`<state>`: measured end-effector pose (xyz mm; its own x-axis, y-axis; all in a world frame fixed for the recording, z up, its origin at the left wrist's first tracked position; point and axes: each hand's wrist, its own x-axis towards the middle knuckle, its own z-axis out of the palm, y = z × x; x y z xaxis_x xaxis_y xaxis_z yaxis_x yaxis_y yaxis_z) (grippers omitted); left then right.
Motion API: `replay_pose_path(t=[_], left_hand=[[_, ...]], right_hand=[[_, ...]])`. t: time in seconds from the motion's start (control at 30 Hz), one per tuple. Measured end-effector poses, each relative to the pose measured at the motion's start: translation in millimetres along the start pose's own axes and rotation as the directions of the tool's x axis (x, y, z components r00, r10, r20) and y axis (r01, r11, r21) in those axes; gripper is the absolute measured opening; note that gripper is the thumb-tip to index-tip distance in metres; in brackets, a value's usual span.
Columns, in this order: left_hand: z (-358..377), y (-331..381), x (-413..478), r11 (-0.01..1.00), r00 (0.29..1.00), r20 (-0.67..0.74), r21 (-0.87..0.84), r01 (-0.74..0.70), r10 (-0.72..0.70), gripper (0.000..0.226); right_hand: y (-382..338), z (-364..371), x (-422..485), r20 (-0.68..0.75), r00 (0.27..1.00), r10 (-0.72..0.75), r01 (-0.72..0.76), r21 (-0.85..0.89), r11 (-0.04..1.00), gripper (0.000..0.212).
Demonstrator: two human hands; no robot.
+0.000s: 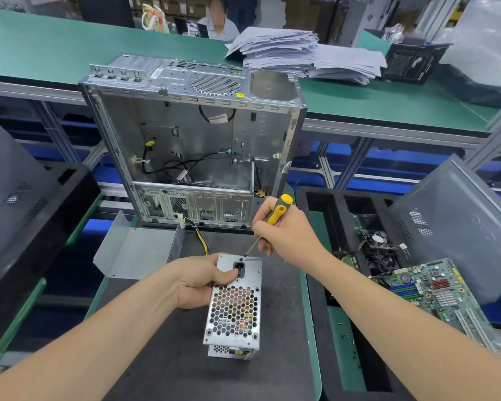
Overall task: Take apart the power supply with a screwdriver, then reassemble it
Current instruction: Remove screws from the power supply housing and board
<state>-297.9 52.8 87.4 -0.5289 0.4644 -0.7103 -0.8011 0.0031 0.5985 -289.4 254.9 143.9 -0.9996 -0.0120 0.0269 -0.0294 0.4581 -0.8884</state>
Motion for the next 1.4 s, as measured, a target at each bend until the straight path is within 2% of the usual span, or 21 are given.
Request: replay_pose_path(t=[0.3, 0.47, 0.6, 0.77, 1.2, 1.4], left_hand=[[2.6, -0.5, -4.4, 0.999, 1.000, 0.014, -0.031, 0.010, -0.010, 0.034], [12.4, 0.9, -7.4, 1.000, 0.999, 0.045, 0.014, 0.012, -0.013, 0.021], [16.5, -2.0, -6.9, 0.996, 0.997, 0.065, 0.071, -0.052, 0.047, 0.030], [16.6, -4.3, -5.1, 0.993, 0.995, 0.046, 0.075, -0.092, 0.089, 0.026], [13.3, -4.3, -3.8, 0.998, 0.998, 0.001, -0.009, -0.058, 0.058, 0.036], [2.7, -1.8, -3.5, 1.000, 0.999, 0.048, -0.028, 0.009, -0.008, 0.031]], right_hand=[[6.9, 3.7, -1.4, 0.001, 1.000, 0.008, -0.008, -0.003, 1.000, 0.006], [7.1, 1.9, -0.5, -0.006, 1.000, -0.004, 0.004, -0.033, 0.999, 0.009], [6.6, -0.5, -1.5, -0.005, 1.000, -0.002, 0.002, -0.020, 1.000, 0.010], [6.0, -2.7, -1.7, -0.010, 1.000, 0.003, -0.003, -0.011, 1.000, 0.010], [8.5, -3.6, 0.0, -0.018, 1.000, 0.005, -0.005, 0.002, 1.000, 0.005], [5.9, -4.5, 2.8, -0.065, 0.998, -0.001, 0.002, 0.018, 1.000, 0.009]])
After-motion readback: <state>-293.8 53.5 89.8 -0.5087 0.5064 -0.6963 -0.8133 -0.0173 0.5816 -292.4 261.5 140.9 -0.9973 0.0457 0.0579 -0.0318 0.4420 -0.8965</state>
